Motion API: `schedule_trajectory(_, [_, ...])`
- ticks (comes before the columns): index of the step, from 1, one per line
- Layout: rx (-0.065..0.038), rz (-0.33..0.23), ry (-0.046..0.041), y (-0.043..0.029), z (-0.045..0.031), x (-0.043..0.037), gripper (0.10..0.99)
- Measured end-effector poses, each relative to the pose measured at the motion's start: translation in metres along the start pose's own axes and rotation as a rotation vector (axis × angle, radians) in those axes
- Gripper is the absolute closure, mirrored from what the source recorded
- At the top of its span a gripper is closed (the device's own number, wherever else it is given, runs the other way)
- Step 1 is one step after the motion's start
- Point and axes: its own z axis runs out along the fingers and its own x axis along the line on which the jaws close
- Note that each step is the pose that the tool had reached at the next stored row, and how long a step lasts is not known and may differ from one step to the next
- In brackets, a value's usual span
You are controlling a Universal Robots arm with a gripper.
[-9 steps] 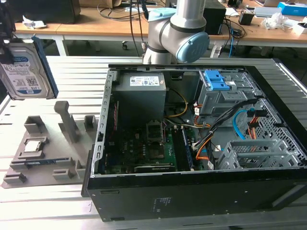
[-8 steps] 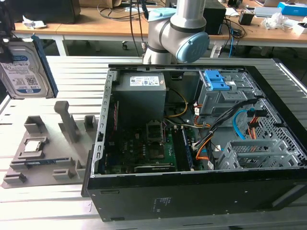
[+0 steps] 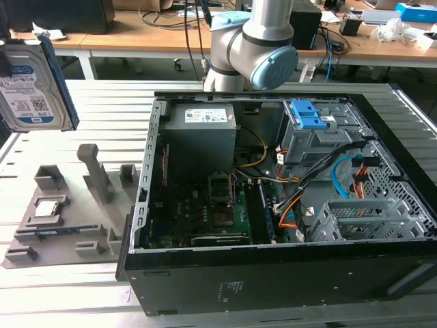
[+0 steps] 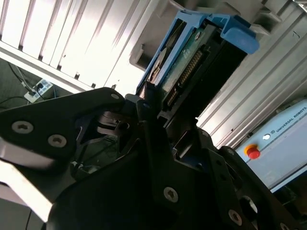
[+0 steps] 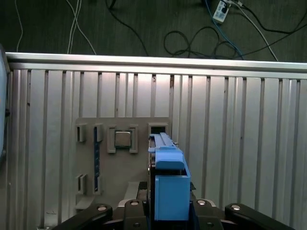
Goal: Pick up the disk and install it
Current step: 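Pick up the disk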
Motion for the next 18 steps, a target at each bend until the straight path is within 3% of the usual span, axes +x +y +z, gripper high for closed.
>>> schedule_trajectory(4, [0.000, 0.000, -0.0001, 0.0001, -0.0084, 0.0002, 0.722])
schedule_trajectory(10, [0.000, 0.000, -0.0001, 0.0002, -0.0287, 0.0007, 0.722])
schedule_trajectory(18, [0.000, 0.000, 0.0001, 0.0005, -0.0696, 0.0017, 0.722])
